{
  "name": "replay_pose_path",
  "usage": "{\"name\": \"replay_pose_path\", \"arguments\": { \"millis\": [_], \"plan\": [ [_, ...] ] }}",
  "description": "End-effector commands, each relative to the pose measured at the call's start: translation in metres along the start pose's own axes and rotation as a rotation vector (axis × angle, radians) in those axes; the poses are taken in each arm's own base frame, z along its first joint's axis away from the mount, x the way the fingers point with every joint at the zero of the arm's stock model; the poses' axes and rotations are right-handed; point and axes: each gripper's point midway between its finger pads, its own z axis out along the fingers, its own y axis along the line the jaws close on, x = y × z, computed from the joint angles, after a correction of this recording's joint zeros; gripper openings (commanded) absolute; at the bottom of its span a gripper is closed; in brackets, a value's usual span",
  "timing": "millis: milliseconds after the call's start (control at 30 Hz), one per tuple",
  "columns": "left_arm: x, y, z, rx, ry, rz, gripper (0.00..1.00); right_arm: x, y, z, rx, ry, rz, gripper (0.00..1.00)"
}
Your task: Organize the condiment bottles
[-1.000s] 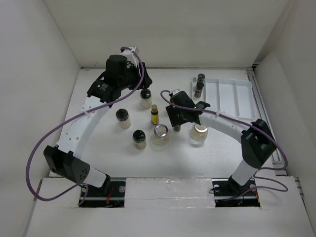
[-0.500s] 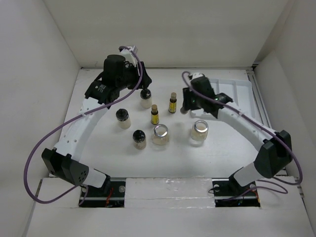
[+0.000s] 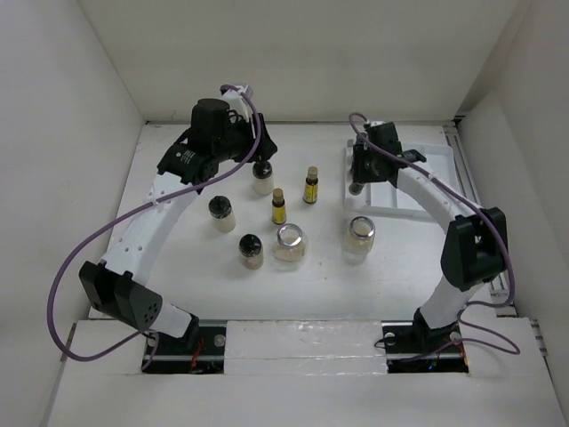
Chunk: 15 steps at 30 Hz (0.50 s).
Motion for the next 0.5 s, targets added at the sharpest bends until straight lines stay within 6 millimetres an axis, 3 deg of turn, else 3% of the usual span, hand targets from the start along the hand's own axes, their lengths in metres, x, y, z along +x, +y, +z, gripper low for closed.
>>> {"name": "replay_pose_path", "arguments": {
  "millis": [0,100,267,400,467],
  "plan": [
    [-0.021,-0.013,-0.006,0.05,-0.06,0.018,0.5,-0.029,-0.009,0.008,0.025,-0.077,-0.006,0.4],
    [-0.017,-0.011,-0.004,0.047,-0.05,0.016,0.5,-0.027,-0.02,0.027,0.044,-0.072,-0.001,0.4],
    [-0.013,-0.009,-0.002,0.043,-0.04,0.014,0.5,-0.015,-0.019,0.044,0.044,-0.025,-0.015,0.4],
    [-0.014,-0.008,-0.002,0.034,-0.043,0.014,0.5,-0.011,-0.008,0.051,0.023,-0.004,-0.041,0.54],
    [-0.014,-0.008,-0.002,0.034,-0.043,0.014,0.5,-0.01,-0.008,0.051,0.045,0.011,-0.059,0.7]
  ]
}}
